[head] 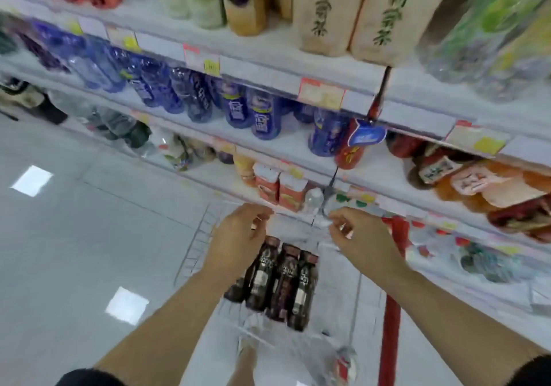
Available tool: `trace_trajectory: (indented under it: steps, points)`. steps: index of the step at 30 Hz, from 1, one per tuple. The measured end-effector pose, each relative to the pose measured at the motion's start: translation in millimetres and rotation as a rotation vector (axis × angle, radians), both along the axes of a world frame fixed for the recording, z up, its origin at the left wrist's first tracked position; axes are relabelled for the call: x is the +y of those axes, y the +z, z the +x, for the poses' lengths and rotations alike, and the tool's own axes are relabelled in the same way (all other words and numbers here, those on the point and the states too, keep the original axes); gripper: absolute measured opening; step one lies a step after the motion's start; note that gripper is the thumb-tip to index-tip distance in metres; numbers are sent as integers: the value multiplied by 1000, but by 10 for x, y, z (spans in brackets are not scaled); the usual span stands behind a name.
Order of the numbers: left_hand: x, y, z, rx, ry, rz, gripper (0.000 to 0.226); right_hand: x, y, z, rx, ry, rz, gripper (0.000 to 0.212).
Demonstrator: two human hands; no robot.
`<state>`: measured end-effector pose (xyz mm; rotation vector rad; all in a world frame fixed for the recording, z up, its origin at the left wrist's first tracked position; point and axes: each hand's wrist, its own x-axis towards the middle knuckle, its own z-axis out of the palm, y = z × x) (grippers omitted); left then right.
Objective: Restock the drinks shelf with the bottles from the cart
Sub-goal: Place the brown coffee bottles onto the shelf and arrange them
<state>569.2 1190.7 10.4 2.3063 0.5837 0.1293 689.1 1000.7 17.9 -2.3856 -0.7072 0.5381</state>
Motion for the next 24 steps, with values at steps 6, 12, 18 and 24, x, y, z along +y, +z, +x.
trace_trajectory:
  steps: [6, 12, 18, 24]
  points:
    - [393, -1097, -570, 309, 28, -115, 20, 262, -1170, -407, 345, -40, -276, 31]
    - [622, -1856, -717, 521, 26, -221, 32, 497, -2015, -603, 623, -272, -393, 52]
    - [560, -2401, -605, 751, 69, -408, 68, 648, -2531, -802, 553, -408, -445, 73]
    - [434, -2717, -536, 780, 141, -452, 86, 741, -2776, -908, 333, -379, -664, 83]
